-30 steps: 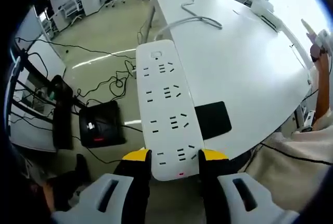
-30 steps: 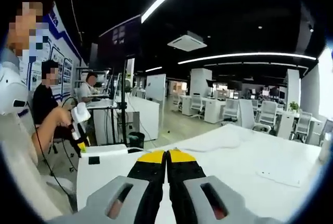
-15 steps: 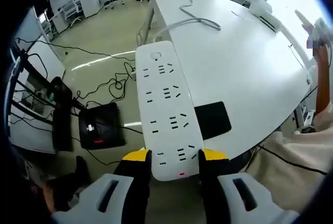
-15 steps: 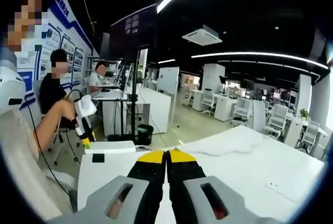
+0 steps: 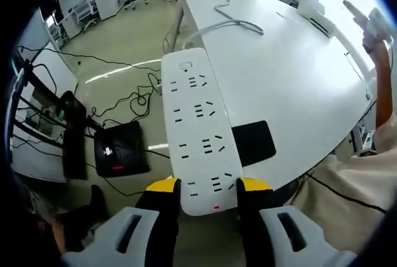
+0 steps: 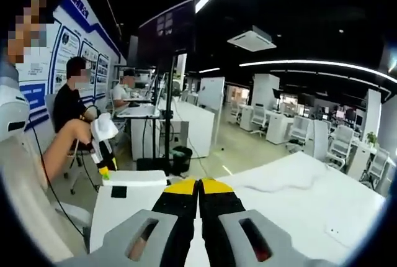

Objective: Pick up the power strip scattered on the table, fix it on the side mounting bracket of the table, and press the switch

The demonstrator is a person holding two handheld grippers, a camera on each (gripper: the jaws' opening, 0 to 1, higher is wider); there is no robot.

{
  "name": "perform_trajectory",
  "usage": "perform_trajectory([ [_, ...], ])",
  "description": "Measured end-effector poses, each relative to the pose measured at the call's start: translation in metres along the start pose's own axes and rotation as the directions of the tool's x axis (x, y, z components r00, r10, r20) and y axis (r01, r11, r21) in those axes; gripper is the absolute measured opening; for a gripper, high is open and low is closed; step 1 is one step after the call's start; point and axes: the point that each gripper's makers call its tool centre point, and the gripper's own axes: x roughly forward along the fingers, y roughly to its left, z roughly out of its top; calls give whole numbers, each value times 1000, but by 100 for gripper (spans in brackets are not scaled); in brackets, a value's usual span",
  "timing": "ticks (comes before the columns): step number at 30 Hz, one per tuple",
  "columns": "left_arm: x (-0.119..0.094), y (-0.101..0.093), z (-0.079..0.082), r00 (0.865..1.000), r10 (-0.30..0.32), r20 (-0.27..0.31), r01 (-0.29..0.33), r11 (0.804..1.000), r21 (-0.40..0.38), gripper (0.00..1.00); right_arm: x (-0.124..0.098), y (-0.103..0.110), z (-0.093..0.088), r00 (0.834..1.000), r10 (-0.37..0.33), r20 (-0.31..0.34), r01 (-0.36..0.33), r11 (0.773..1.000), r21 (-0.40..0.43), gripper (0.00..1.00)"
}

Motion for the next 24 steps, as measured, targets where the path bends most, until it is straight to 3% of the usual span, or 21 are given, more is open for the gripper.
perform_trajectory([
  [24,0,1,1,1000,1,-16,-1,1000,0,41,42,11,6,992,109,-61,-108,994,10,0],
])
